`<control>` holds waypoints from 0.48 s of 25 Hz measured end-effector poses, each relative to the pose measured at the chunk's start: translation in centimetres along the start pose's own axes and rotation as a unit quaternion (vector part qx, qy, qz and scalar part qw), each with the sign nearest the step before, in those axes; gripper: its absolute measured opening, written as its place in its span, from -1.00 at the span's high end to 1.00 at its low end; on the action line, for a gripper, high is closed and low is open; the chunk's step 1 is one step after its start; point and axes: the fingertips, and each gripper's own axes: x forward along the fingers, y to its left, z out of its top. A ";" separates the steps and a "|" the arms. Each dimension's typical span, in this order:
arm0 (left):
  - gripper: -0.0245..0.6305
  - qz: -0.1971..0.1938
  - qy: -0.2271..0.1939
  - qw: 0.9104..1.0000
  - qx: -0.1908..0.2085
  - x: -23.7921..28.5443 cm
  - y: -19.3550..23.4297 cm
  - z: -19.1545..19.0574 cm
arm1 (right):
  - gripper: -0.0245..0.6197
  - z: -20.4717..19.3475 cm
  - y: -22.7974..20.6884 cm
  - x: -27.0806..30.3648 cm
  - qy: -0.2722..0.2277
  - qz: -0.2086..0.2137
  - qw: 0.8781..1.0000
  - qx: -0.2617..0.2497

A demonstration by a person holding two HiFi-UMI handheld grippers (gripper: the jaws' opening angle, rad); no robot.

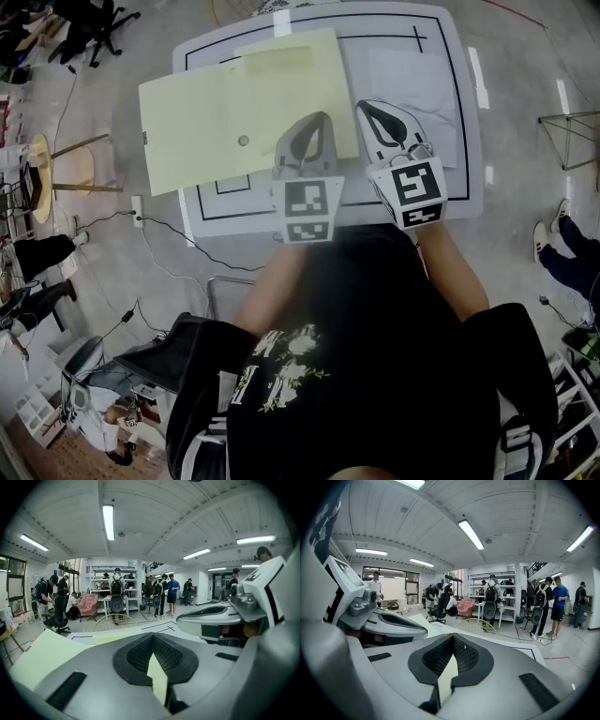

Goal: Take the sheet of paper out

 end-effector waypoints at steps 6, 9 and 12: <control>0.94 0.019 -0.018 1.000 -0.014 -2.7 3.6 1.0 | 0.92 3.8 3.1 0.0 -0.052 0.002 0.998 0.018; 0.94 0.023 -0.027 0.999 -0.019 -3.8 4.7 1.4 | 0.92 4.7 4.3 0.2 -0.057 0.002 0.998 0.022; 0.94 0.023 -0.033 0.999 -0.024 -4.7 5.7 1.2 | 0.92 5.2 5.5 0.4 -0.056 0.001 0.998 0.017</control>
